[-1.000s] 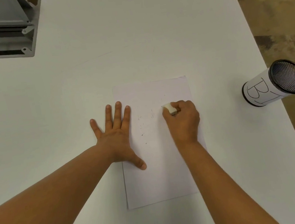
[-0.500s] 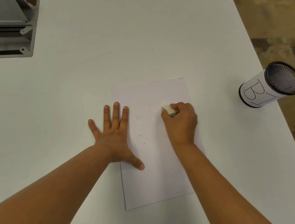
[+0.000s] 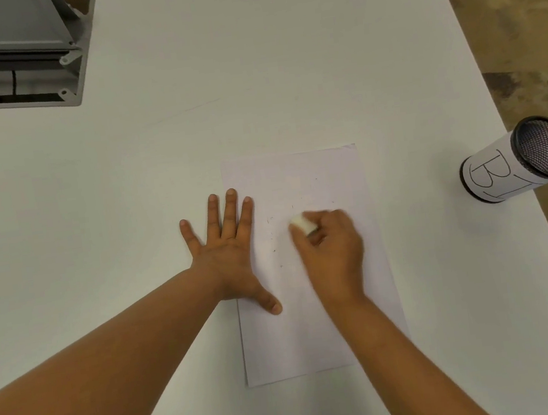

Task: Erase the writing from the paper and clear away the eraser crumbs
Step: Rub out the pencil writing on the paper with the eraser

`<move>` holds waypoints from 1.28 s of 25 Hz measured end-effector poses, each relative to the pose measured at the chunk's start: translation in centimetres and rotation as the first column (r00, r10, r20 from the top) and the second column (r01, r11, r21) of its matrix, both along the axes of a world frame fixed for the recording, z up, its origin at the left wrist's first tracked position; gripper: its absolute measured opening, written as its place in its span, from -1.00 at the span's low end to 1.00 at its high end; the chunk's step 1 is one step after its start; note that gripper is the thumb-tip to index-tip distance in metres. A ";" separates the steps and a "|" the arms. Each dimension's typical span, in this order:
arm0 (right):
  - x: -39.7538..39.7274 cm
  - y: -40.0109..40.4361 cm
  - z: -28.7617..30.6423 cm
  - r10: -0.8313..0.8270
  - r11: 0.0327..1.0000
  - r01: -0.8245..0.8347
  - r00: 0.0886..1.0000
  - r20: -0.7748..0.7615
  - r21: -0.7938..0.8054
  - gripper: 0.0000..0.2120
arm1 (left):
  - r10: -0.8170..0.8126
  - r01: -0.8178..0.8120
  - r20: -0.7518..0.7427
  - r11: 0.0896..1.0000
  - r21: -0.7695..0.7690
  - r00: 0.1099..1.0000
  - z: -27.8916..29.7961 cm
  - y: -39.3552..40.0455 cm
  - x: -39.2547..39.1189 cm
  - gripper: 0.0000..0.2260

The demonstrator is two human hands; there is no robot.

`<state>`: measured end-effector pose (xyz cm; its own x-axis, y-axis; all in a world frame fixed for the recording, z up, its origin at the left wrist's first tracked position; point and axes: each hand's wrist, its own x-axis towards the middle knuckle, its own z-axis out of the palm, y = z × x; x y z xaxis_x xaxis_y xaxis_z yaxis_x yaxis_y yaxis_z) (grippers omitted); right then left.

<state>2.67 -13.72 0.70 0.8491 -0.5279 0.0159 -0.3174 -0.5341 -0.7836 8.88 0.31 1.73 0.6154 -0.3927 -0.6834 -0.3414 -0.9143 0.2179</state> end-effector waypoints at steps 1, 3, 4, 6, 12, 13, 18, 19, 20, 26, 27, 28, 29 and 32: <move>-1.0 1.3 -0.1 0.078 0.996 -0.078 0.997 -0.010 -0.033 -0.79 | 0.003 -0.003 0.008 1.000 0.002 1.000 -0.1 0.0 -0.1 0.41; -2.2 3.0 -0.6 0.158 0.982 -0.162 0.986 -0.044 -0.102 -0.75 | 0.009 -0.010 0.035 1.000 0.012 0.999 -0.2 -0.1 -0.2 0.41; -2.1 3.3 -0.7 0.163 0.978 -0.168 0.985 -0.052 -0.120 -0.75 | 0.010 -0.011 0.040 1.000 0.017 0.999 -0.2 -0.1 -0.3 0.40; -0.4 3.1 -0.8 0.164 0.975 -0.169 0.985 -0.047 -0.146 -0.75 | 0.004 -0.004 0.033 1.000 0.016 0.999 -0.2 -0.1 -0.3 0.40; 2.4 2.5 -0.8 0.131 0.983 -0.139 0.988 -0.078 -0.120 -0.74 | 0.006 -0.007 0.018 0.999 0.036 1.000 0.0 -0.3 -0.1 0.40; 0.5 2.7 -1.0 0.128 0.984 -0.136 0.989 -0.070 -0.113 -0.74 | 0.009 -0.010 0.018 0.999 0.037 1.000 0.0 -0.3 -0.2 0.40; -1.8 3.2 -1.1 0.121 0.988 -0.124 0.992 -0.046 -0.087 -0.75 | 0.009 -0.010 0.025 0.999 0.037 1.000 -0.2 -0.2 -0.2 0.41; 0.1 3.1 -0.9 0.116 0.987 -0.122 0.991 -0.059 -0.101 -0.76 | 0.006 -0.007 0.022 0.999 0.036 1.000 -0.1 -0.2 -0.1 0.41; 2.0 2.9 -0.7 0.111 0.987 -0.119 0.991 -0.077 -0.106 -0.77 | 0.001 -0.002 0.021 0.999 0.039 1.000 -0.1 -0.2 -0.1 0.41; -0.8 2.7 -1.0 0.110 0.985 -0.120 0.990 -0.090 -0.120 -0.76 | 0.006 -0.006 0.018 0.999 0.051 1.000 0.0 -0.3 -0.2 0.40; -2.2 3.0 -0.9 0.097 0.988 -0.106 0.991 -0.089 -0.109 -0.75 | 0.007 -0.008 0.022 0.999 0.049 1.000 0.0 -0.3 -0.2 0.41; -2.8 3.1 -1.0 0.094 0.990 -0.102 0.992 -0.088 -0.095 -0.74 | 0.010 -0.011 0.025 0.999 0.048 1.000 -0.1 -0.3 -0.2 0.41; -2.3 3.1 -1.1 0.100 0.990 -0.107 0.992 -0.078 -0.093 -0.75 | 0.010 -0.012 0.025 0.999 0.047 1.000 -0.1 -0.3 -0.1 0.41; 2.6 2.9 -0.7 0.119 0.988 -0.125 0.990 -0.076 -0.087 -0.78 | 0.003 -0.003 0.017 0.999 0.049 1.000 0.0 -0.3 -0.1 0.40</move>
<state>5.29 -10.80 0.04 0.9079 -0.4192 -0.0028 -0.2980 -0.6405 -0.7078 8.80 -0.04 1.72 0.6285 -0.3570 -0.6911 -0.3420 -0.9248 0.1668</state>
